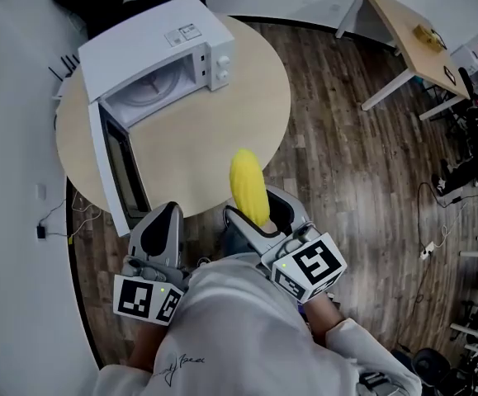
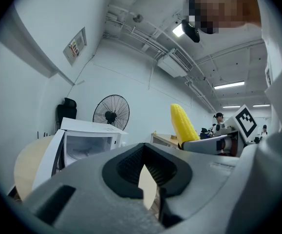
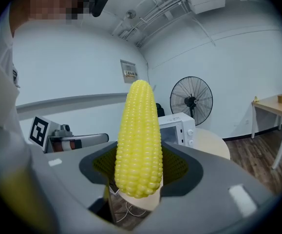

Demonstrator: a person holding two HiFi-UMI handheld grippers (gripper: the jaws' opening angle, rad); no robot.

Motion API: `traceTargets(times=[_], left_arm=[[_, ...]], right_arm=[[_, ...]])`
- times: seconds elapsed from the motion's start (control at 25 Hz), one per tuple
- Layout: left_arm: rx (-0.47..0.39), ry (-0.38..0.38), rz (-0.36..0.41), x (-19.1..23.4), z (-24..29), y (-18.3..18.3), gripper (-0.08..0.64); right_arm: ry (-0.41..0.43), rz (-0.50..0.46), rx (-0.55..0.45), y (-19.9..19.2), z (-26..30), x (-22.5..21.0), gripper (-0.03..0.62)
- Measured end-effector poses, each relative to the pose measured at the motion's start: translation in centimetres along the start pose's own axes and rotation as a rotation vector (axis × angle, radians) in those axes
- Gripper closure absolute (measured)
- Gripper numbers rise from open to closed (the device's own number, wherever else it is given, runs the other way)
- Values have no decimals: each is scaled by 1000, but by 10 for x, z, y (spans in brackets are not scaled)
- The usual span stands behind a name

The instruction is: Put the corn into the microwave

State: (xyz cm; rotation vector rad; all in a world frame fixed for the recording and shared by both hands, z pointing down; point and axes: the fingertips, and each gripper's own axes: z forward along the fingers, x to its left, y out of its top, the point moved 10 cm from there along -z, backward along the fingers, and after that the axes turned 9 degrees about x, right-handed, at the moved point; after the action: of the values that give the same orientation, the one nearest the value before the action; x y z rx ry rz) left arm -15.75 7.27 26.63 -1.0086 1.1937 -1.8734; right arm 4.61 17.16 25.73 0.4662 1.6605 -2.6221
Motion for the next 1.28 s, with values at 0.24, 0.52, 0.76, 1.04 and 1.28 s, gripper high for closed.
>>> traceTargets(times=[0.24,0.52,0.76,1.04,1.28], left_arm=[[-11,100,-26,4,41,13,572],[-25,201,-25,6,81,19,572],[-105,271,-65,7,101,25,572],[-104,328,-65,3,114,28,572],[-99,371,-79,6,111,27,572]], right_arm=[[59,-21,16,21,19,-50,333],[123,-54,30,35,42,-98,333],[195,-89,42,46,62,-126,333],[256,-109,47,55,77,-143,333],[281,-106,60,53,89,-147,333]])
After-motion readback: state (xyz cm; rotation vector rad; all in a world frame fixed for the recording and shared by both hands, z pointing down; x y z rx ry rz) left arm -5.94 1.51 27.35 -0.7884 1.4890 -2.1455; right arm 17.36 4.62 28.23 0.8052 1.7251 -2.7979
